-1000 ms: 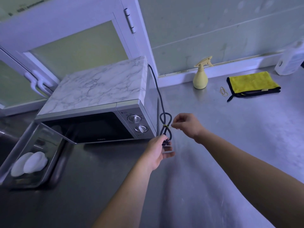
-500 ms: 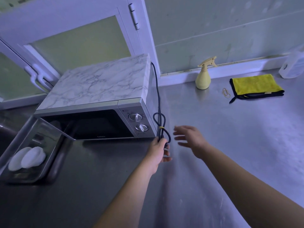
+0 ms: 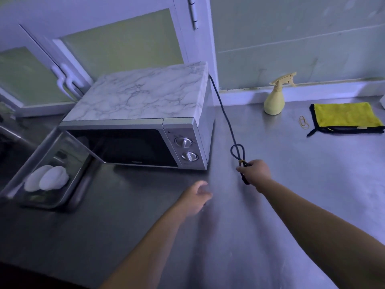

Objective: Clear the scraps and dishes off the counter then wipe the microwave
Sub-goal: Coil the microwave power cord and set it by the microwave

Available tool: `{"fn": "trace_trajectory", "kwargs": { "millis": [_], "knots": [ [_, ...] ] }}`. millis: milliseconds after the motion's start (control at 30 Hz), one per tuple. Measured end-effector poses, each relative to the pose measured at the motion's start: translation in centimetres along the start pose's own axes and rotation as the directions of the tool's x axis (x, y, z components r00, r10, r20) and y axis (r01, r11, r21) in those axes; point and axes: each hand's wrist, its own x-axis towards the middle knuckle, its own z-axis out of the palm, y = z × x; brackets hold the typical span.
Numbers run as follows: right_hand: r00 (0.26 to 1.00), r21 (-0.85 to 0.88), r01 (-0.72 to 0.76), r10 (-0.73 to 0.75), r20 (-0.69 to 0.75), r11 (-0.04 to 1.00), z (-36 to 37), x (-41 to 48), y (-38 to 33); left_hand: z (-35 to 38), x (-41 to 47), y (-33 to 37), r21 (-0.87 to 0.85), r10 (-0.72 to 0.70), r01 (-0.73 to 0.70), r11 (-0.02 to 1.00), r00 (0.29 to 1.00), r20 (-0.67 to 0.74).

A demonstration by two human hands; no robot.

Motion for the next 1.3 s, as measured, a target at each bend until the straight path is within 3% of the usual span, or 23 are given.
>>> {"fn": "trace_trajectory", "kwargs": {
  "millis": [133,300,400,467,567,700,800,900,1067,1300],
  "knots": [
    [1.0,-0.102,0.014,-0.011,0.028,0.995,2.9,2.0,-0.2,-3.1,-1.7,-3.2,-0.133,-0.064,0.053,0.99,0.995,-0.076],
    [1.0,-0.09,0.001,0.001,0.025,0.996,6.4,3.0,-0.7,-7.8,-3.9,-6.3,-0.258,-0.136,0.089,0.962,0.976,-0.172],
    [0.997,-0.252,0.071,-0.065,0.031,0.965,6.2,2.6,-2.1,-11.3,-4.3,-7.4,-0.348,-0.148,0.055,0.936,0.958,-0.247],
    [0.988,-0.263,0.148,-0.156,-0.009,0.953,5.9,1.7,-4.0,-14.2,-3.9,-7.8,-0.425,-0.146,-0.005,0.905,0.935,-0.323],
    [0.953,0.042,0.292,-0.287,-0.098,0.955,5.8,-1.3,-8.5,-19.7,-2.6,-7.4,-0.552,-0.148,-0.121,0.825,0.897,-0.417],
    [0.934,0.395,0.354,-0.337,-0.114,0.848,7.2,-6.7,-14.7,-28.2,0.3,-4.9,-0.651,-0.113,-0.24,0.72,0.885,-0.451],
    [0.94,0.416,0.34,-0.308,-0.144,0.843,10.2,-9.2,-17.5,-32.9,2.2,-2.4,-0.768,-0.091,-0.296,0.567,0.905,-0.416],
    [0.958,0.53,0.258,-0.142,-0.249,0.808,13.1,-10.3,-19.3,-35.0,3.7,-0.2,-0.814,-0.058,-0.306,0.493,0.922,-0.382],
    [0.959,0.668,0.185,0.015,-0.282,0.721,14.3,-9.8,-20.9,-34.3,5.4,1.6,-0.787,-0.11,-0.312,0.533,0.896,-0.429],
    [0.954,0.643,0.108,0.102,-0.28,0.758,13.9,-8.4,-22.0,-34.5,6.5,2.0,-0.782,-0.103,-0.305,0.543,0.9,-0.423]
  ]
}}
